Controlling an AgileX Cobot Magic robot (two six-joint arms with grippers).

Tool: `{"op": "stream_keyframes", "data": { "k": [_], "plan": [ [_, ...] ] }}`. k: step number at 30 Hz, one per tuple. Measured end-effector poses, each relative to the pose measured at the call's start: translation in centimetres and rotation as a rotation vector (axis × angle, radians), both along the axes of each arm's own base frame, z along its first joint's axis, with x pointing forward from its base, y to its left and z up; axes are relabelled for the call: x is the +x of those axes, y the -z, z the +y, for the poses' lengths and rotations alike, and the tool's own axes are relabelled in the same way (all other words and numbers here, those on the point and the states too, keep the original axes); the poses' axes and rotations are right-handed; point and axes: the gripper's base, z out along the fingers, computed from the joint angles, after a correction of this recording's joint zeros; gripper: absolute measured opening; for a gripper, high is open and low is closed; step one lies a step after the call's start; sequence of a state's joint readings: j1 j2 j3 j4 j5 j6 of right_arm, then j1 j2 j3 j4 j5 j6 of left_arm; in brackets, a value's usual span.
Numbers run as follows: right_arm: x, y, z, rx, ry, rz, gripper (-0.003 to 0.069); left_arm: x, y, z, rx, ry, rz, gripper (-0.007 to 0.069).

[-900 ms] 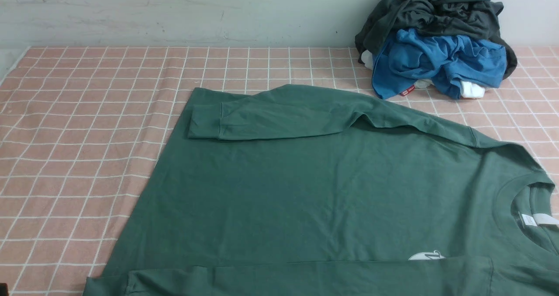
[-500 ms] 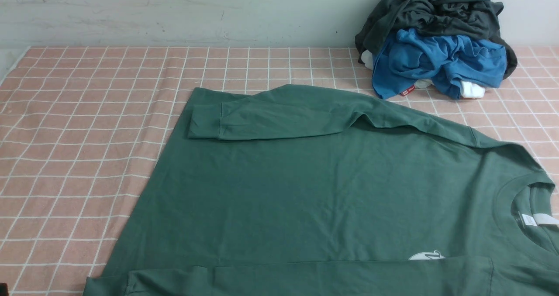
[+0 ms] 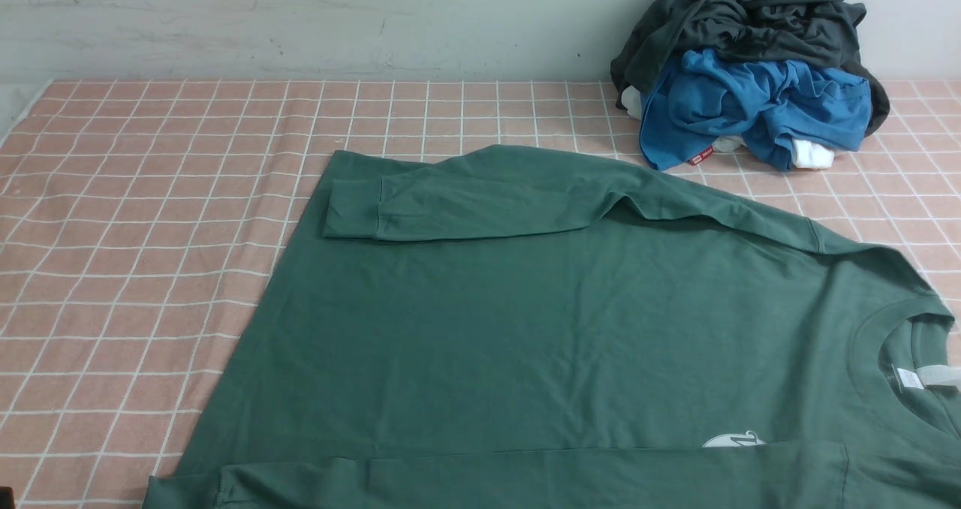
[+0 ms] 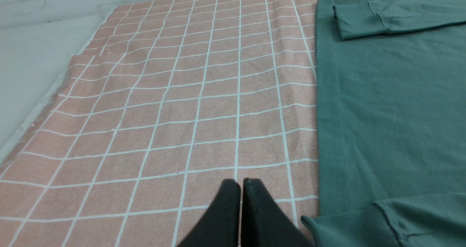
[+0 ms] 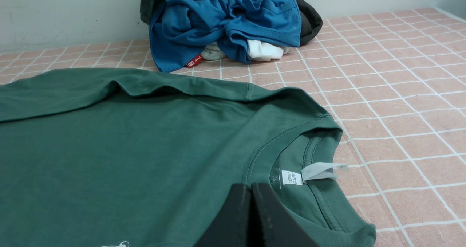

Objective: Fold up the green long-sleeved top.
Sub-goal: Use the left arm to clamp the cuff closest to it

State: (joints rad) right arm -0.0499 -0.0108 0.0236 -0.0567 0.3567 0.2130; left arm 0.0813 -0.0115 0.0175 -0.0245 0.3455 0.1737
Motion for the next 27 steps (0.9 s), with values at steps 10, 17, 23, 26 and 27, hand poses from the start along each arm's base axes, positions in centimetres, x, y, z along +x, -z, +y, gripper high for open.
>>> {"op": "stream_keyframes", "data": {
  "k": [10,17,23,26,27],
  "plan": [
    [0.00,0.00,0.00,0.000,0.000,0.000,-0.0014,0.00,0.00,0.00,0.000,0.000,0.000,-0.0003],
    [0.00,0.00,0.01,0.004,0.000,0.000,-0.0014,0.00,0.00,0.00,-0.001,0.000,0.000,-0.0003],
    [0.00,0.00,0.01,0.019,0.003,-0.001,-0.0014,0.00,0.00,0.00,-0.001,0.000,0.000,-0.0003],
    [0.00,0.00,0.01,0.021,0.003,-0.001,-0.0014,0.00,0.00,0.00,-0.001,0.000,0.000,-0.0003],
    [0.00,0.00,0.01,0.022,0.003,-0.001,-0.0014,0.00,0.00,0.00,-0.001,0.000,0.000,-0.0003]
  ]
}}
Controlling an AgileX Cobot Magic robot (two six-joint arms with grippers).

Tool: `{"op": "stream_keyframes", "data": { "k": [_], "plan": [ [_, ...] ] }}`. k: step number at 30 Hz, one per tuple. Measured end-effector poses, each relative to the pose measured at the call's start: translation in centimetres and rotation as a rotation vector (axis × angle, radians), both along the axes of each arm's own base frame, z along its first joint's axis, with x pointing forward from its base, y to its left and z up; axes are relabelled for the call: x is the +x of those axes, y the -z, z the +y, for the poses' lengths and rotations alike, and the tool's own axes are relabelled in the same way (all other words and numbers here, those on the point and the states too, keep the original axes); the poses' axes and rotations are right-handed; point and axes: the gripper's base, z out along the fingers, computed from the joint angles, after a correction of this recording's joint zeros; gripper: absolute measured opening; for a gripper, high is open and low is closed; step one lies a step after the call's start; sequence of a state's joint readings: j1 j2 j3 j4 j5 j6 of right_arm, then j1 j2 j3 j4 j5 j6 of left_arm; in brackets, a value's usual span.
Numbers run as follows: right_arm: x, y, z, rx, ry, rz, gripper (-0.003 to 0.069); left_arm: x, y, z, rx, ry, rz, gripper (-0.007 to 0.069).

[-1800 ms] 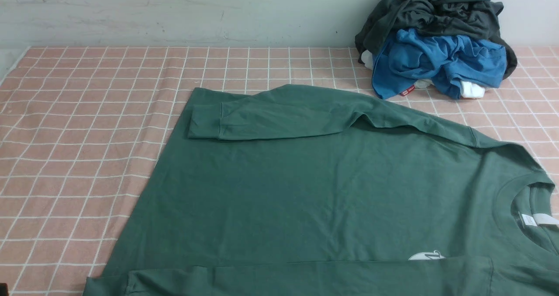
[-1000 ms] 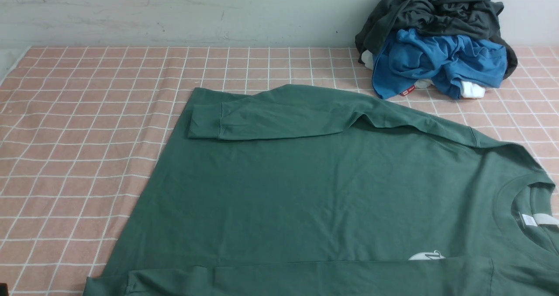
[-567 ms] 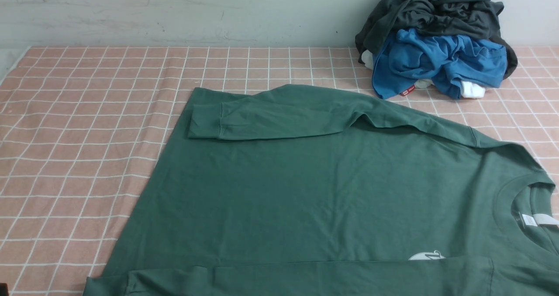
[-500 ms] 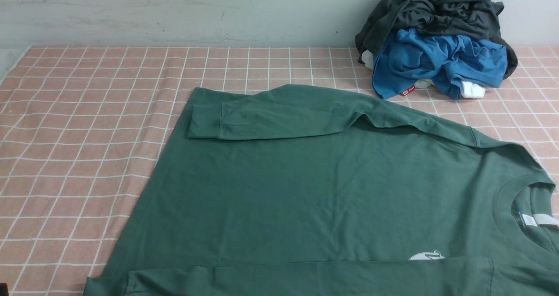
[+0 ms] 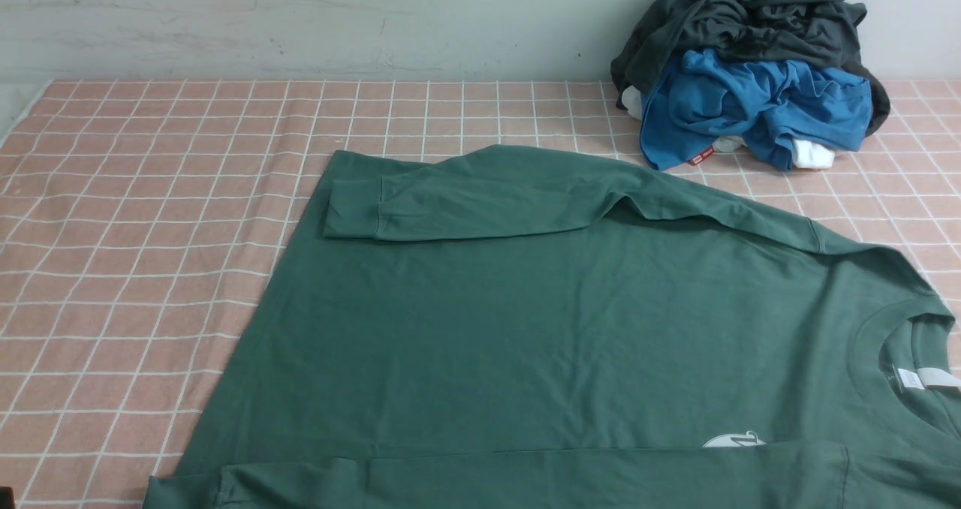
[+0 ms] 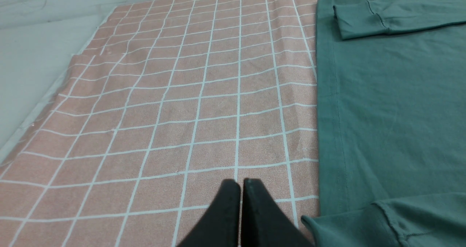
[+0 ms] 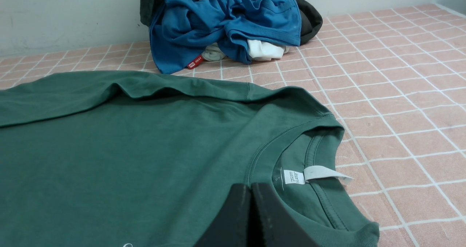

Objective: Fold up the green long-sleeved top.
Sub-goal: Use the left arm to clamp the cuff closest to it

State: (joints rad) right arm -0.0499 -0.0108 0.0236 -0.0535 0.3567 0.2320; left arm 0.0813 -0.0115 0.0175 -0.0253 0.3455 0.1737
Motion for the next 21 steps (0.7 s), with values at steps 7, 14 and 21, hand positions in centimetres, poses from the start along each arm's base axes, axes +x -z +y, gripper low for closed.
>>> {"op": "stream_keyframes", "data": {
  "k": [7,14,21],
  "plan": [
    [0.00,0.00,0.00,0.001,0.000,0.000,-0.0014,0.00,0.00,0.00,0.001,0.000,0.000,-0.0003],
    [0.00,0.00,0.00,0.001,0.000,0.000,-0.0014,0.00,-0.02,0.02,0.007,-0.001,-0.001,-0.0003],
    [0.00,0.00,0.00,0.001,0.000,0.000,-0.0014,0.00,-0.02,0.04,0.012,-0.001,-0.001,-0.0003]
  ]
}}
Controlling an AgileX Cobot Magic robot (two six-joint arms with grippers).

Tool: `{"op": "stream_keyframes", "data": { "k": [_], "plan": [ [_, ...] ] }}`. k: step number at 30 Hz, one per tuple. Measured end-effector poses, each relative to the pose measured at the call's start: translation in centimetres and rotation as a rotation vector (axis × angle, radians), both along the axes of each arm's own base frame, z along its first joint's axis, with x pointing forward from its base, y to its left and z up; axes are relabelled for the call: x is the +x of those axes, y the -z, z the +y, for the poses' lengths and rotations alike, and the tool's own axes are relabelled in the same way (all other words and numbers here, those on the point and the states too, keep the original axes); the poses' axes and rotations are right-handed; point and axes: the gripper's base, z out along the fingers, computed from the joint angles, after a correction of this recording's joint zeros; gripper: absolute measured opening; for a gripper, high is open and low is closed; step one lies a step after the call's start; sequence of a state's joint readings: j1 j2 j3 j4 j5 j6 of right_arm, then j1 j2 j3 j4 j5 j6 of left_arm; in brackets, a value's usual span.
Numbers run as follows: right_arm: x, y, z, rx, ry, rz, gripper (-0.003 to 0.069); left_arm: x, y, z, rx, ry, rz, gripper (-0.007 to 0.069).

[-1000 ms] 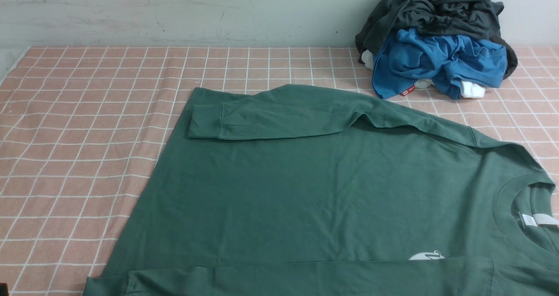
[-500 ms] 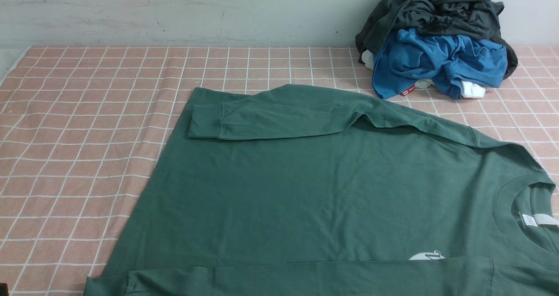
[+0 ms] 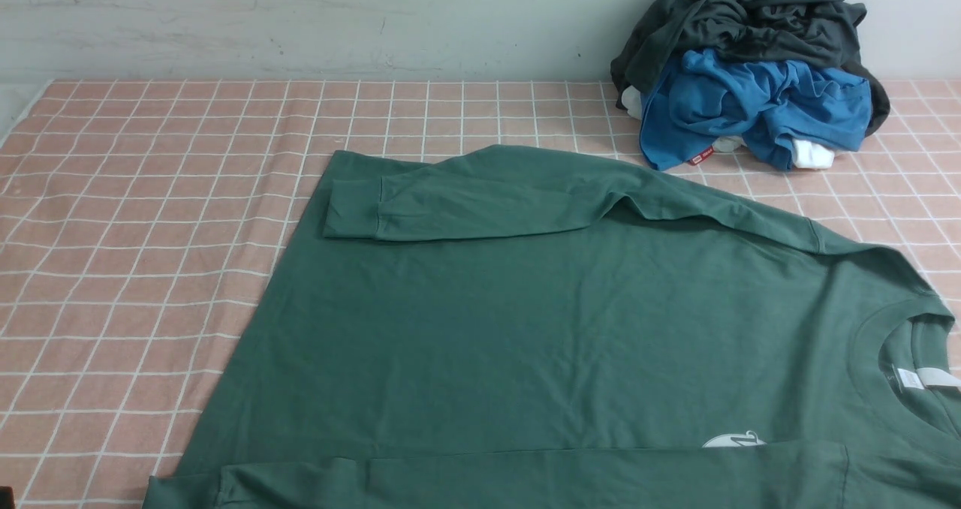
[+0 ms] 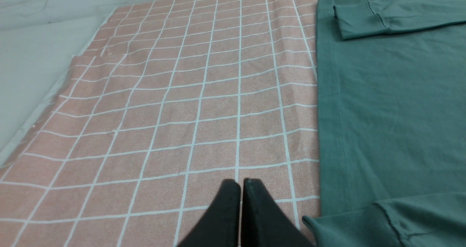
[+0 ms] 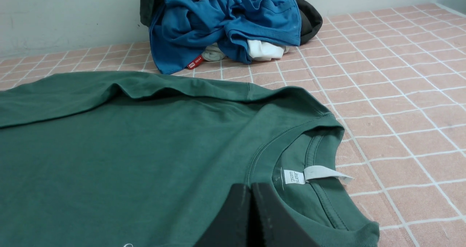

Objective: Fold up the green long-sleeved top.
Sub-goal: Use the left arm to clamp the cuff closest to it

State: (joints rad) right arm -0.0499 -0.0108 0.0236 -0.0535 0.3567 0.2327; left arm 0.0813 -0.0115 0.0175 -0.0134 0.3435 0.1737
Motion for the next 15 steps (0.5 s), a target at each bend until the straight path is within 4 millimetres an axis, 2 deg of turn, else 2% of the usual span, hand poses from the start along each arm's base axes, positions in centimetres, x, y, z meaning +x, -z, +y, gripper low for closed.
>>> {"op": "stream_keyframes", "data": {
  "k": [5,8,12,13,14,15],
  "plan": [
    [0.0,0.0,0.0,0.017,-0.001,-0.001,-0.0014,0.0,0.0,0.1,0.032,-0.003,0.000,-0.0003],
    [0.0,0.0,0.1,0.066,-0.004,-0.005,-0.0014,0.1,-0.1,0.0,-0.036,-0.006,-0.027,-0.0003],
    [0.0,-0.1,0.6,0.324,-0.009,-0.017,-0.0014,0.3,-0.6,-0.4,-0.275,-0.019,-0.116,-0.0003],
    [0.0,-0.1,0.7,0.342,-0.009,-0.018,-0.0014,0.3,-0.6,-0.4,-0.290,-0.020,-0.121,-0.0003],
    [0.0,-0.1,0.9,0.502,-0.011,-0.019,-0.0014,0.3,-1.0,-0.4,-0.417,-0.029,-0.169,-0.0003],
    [0.0,-0.1,1.0,0.544,-0.011,-0.019,-0.0014,0.3,-1.1,-0.5,-0.454,-0.032,-0.180,-0.0003]
  ]
}}
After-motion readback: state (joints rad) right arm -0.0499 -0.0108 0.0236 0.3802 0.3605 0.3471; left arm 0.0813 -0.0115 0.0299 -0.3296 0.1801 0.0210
